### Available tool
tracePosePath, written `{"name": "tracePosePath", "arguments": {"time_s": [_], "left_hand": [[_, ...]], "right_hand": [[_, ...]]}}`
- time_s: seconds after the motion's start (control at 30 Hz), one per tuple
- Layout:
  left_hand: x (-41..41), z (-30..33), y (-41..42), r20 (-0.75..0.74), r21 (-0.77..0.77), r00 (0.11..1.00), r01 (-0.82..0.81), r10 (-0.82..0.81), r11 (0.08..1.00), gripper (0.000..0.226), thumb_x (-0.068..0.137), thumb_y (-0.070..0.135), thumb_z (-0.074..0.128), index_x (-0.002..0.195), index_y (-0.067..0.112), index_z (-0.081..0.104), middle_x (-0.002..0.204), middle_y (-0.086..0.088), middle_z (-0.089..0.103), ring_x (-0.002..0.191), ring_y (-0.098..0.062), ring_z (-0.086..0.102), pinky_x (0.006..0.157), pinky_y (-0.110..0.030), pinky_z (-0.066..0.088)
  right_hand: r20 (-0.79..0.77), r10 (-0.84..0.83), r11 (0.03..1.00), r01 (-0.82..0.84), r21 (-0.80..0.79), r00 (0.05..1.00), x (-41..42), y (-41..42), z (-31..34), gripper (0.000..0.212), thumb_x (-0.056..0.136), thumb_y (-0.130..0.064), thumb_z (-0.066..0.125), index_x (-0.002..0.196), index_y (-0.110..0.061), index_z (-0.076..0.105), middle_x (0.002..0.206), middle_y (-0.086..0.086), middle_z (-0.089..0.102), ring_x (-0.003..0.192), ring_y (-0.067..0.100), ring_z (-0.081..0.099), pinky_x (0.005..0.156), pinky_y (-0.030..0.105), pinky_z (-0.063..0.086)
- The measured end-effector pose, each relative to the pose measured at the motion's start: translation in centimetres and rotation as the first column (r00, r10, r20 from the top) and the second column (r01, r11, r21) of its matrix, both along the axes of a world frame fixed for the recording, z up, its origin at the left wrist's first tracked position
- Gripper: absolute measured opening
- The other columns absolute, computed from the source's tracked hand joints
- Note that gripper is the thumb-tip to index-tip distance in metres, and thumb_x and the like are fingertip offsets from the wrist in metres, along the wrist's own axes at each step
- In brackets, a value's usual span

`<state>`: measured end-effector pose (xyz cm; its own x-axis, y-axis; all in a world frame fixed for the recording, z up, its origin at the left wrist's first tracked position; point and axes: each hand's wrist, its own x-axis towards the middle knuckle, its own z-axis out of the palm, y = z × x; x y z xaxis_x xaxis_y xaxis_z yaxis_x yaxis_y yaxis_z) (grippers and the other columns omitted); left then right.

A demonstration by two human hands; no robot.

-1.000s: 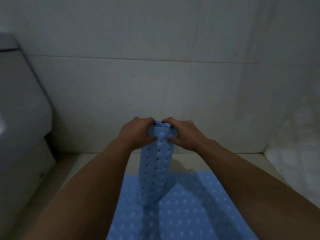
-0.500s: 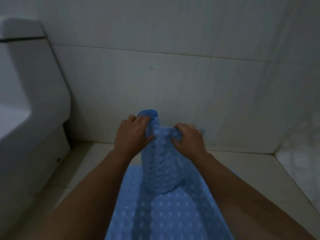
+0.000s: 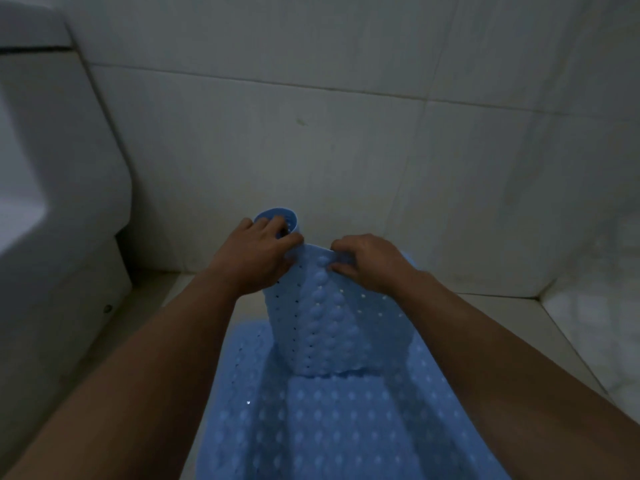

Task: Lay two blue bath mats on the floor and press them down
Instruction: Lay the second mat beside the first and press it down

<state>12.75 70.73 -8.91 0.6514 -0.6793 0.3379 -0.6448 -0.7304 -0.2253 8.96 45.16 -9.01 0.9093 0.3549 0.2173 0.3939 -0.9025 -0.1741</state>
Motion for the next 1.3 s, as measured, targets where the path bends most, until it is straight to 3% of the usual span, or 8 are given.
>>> {"name": "tracePosePath", "arguments": {"time_s": [0.3, 0.5, 0.6, 0.67, 0.83, 0.97, 1.17, 1.3], "left_hand": [[-0.7, 5.4, 4.6, -0.351, 0.155, 0.879, -0.285, 0.323, 0.946, 0.080, 0.075, 0.085, 0.056, 0.136, 0.033, 0.055, 0.125, -0.006, 0.050, 0.116, -0.030, 0.049, 0.095, -0.043, 0.040], [-4.8, 4.8, 3.9, -0.270, 0.010, 0.956, -0.117, 0.115, 0.993, 0.068, 0.083, 0.066, 0.065, 0.143, 0.037, 0.052, 0.147, -0.008, 0.043, 0.125, -0.035, 0.044, 0.099, -0.048, 0.039], [-6.9, 2.4, 3.1, -0.225, -0.144, 0.974, -0.048, 0.015, 0.988, 0.047, 0.085, 0.049, 0.070, 0.123, 0.022, 0.065, 0.123, -0.013, 0.066, 0.105, -0.036, 0.064, 0.082, -0.045, 0.051], [-8.5, 0.9, 3.2, -0.317, -0.161, 0.948, -0.094, 0.039, 0.982, 0.041, 0.084, 0.050, 0.069, 0.110, 0.018, 0.068, 0.098, -0.013, 0.073, 0.086, -0.037, 0.070, 0.069, -0.040, 0.052], [-12.8, -1.0, 6.1, -0.463, -0.005, 0.826, -0.364, 0.321, 0.931, 0.026, 0.091, 0.034, 0.064, 0.110, 0.017, 0.068, 0.101, -0.014, 0.073, 0.093, -0.036, 0.069, 0.074, -0.036, 0.051], [-14.7, 0.6, 8.1, -0.522, -0.212, 0.797, -0.467, 0.304, 0.858, 0.044, 0.086, 0.033, 0.054, 0.115, 0.003, 0.069, 0.104, -0.028, 0.072, 0.096, -0.045, 0.069, 0.083, -0.052, 0.056], [-19.5, 7.8, 5.6, -0.476, -0.234, 0.879, -0.169, 0.039, 0.957, 0.053, 0.077, 0.043, 0.035, 0.069, -0.002, 0.062, 0.070, -0.030, 0.066, 0.060, -0.041, 0.067, 0.064, -0.036, 0.046], [-20.6, 7.5, 2.8, -0.659, 0.153, 0.695, -0.250, 0.288, 0.956, 0.040, 0.096, 0.027, 0.048, 0.075, -0.002, 0.066, 0.094, -0.027, 0.071, 0.081, -0.035, 0.065, 0.070, -0.026, 0.037]], "right_hand": [[-0.144, -0.238, 0.955, 0.258, 0.147, 0.961, -1.9, -0.3, 10.0, 0.016, 0.087, -0.032, 0.070, 0.078, -0.026, 0.059, 0.075, -0.003, 0.061, 0.077, 0.025, 0.061, 0.072, 0.041, 0.052], [-0.105, -0.272, 0.927, 0.289, 0.239, 0.957, -4.0, -2.1, 13.6, 0.012, 0.085, -0.019, 0.073, 0.075, -0.018, 0.066, 0.070, 0.001, 0.066, 0.069, 0.018, 0.061, 0.067, 0.035, 0.049], [-0.044, -0.251, 0.913, 0.251, 0.321, 0.967, -4.7, -4.6, 11.7, 0.013, 0.084, -0.019, 0.074, 0.075, -0.015, 0.067, 0.066, 0.004, 0.064, 0.064, 0.015, 0.056, 0.064, 0.036, 0.049], [-0.037, -0.220, 0.909, 0.219, 0.355, 0.975, -6.2, -5.5, 10.4, 0.010, 0.083, -0.020, 0.075, 0.078, -0.014, 0.070, 0.067, 0.004, 0.066, 0.064, 0.012, 0.057, 0.063, 0.031, 0.047], [-0.045, -0.221, 0.865, 0.217, 0.452, 0.974, -11.4, -9.2, 10.1, 0.005, 0.083, -0.016, 0.075, 0.080, -0.013, 0.074, 0.072, 0.003, 0.068, 0.069, 0.011, 0.059, 0.067, 0.027, 0.046], [-0.242, -0.199, 0.920, 0.266, 0.287, 0.950, -15.4, -13.0, 11.6, 0.012, 0.083, -0.024, 0.080, 0.081, -0.015, 0.073, 0.078, 0.005, 0.069, 0.074, 0.017, 0.063, 0.069, 0.030, 0.048], [-0.634, -0.260, 0.949, 0.313, -0.030, 0.728, -19.9, -14.8, 16.6, 0.019, 0.079, -0.036, 0.083, 0.091, -0.022, 0.077, 0.081, 0.002, 0.078, 0.076, 0.022, 0.075, 0.072, 0.032, 0.061], [-0.869, -0.288, 0.915, 0.383, -0.126, 0.402, -22.5, -15.0, 15.2, 0.032, 0.084, -0.023, 0.078, 0.110, -0.005, 0.074, 0.103, 0.021, 0.076, 0.100, 0.041, 0.071, 0.091, 0.060, 0.055]]}}
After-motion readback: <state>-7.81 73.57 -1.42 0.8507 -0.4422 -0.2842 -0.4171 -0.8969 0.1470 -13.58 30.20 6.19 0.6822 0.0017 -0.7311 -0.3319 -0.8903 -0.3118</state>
